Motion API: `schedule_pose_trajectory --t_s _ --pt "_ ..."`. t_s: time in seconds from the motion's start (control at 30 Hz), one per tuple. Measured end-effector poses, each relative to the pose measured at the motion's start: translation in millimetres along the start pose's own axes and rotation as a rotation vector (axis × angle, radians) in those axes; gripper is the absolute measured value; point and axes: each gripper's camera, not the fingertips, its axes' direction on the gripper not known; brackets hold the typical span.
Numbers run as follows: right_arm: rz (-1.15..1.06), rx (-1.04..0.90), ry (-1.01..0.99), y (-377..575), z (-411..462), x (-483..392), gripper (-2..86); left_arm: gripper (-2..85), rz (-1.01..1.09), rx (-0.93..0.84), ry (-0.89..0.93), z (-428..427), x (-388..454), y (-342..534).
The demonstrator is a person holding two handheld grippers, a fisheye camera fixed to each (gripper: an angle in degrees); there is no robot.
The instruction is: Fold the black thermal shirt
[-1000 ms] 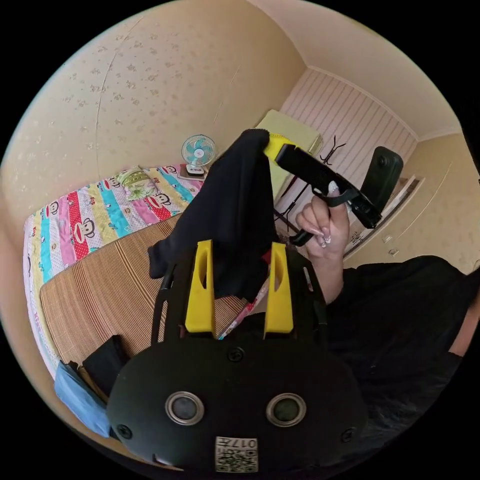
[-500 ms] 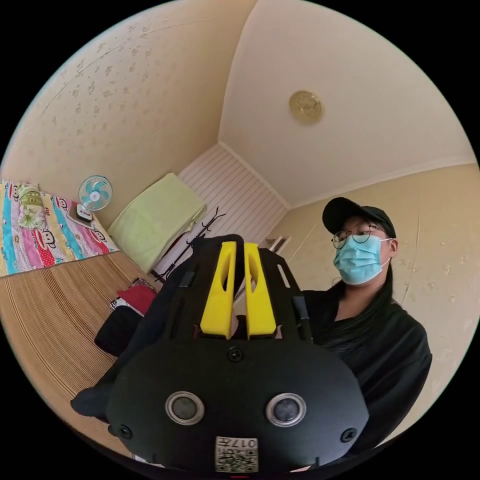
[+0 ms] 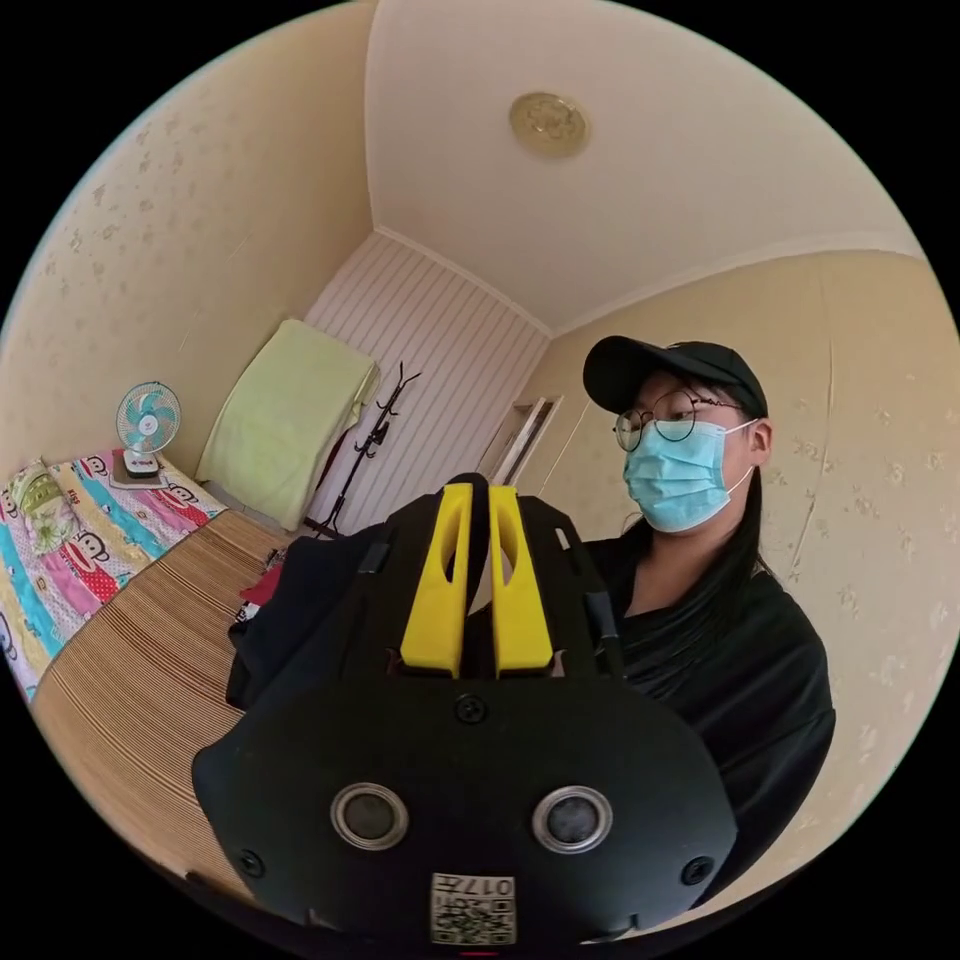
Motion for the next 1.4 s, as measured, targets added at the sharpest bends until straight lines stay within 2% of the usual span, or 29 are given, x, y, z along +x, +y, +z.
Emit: schedule_pose_trajectory --t_s 0.1,0.13,0.23,0.3,0.4,0.5,0.57,0.67,0.77,0.87,0.97,1.03,1.07,1.13,1.2,1.33,1.4 --pt "0.036 -0.208 -0.141 -40 32 23 9.9 3.5 -0.017 0.005 -0.035 -24 13 2" --pt "0.011 -0.196 -0.083 -51 25 15 5.4 3.5 -0.015 0.022 -0.066 -40 21 6" --pt "-0.074 -0.101 0.087 -73 -24 -30 3.9 3.5 0.022 0.063 -0.190 -86 53 22" --pt "-0.142 -0.006 0.133 -80 -66 -68 3.5 3.5 0.042 0.072 -0.271 -110 72 36" --pt "-0.275 0.084 0.107 -83 -118 -136 3.0 3.5 0.045 0.109 -0.382 -143 99 63" --pt "-0.416 0.139 0.117 -79 -146 -210 2.9 3.1 0.021 0.191 -0.403 -161 115 83" --pt "-0.454 0.196 0.170 -80 -158 -254 2.8 2.8 0.037 0.234 -0.397 -164 123 82" --pt "-0.503 0.218 0.393 -97 -158 -320 2.7 2.1 0.028 0.267 -0.436 -179 123 61" --pt "-0.500 0.144 0.601 -135 -146 -342 2.7 1.1 -0.089 0.228 -0.598 -210 87 29" --pt "-0.369 -0.005 0.731 -184 -129 -284 2.7 -0.2 -0.244 0.221 -0.776 -254 0 14" --pt "-0.091 -0.176 0.927 -221 -102 -140 2.7 -0.6 -0.474 0.299 -0.838 -319 -135 34" --pt "0.123 -0.262 1.097 -218 -73 4 2.6 -0.4 -0.728 0.173 -0.916 -342 -262 73" --pt "0.188 -0.293 1.135 -211 -65 41 2.6 -0.2 -0.799 0.147 -0.920 -343 -289 89" --pt "0.497 -0.484 1.175 -157 -46 158 2.5 1.9 -0.954 0.064 -0.789 -322 -365 162" --pt "0.549 -0.492 1.136 -116 -43 184 2.5 5.4 -1.019 -0.015 -0.680 -292 -395 221" --pt "0.617 -0.500 0.949 -14 -48 185 2.5 10.7 -1.243 -0.206 -0.652 -227 -414 363" --pt "0.658 -0.505 0.919 34 -57 170 2.5 11.1 -1.306 -0.252 -0.608 -198 -412 411"
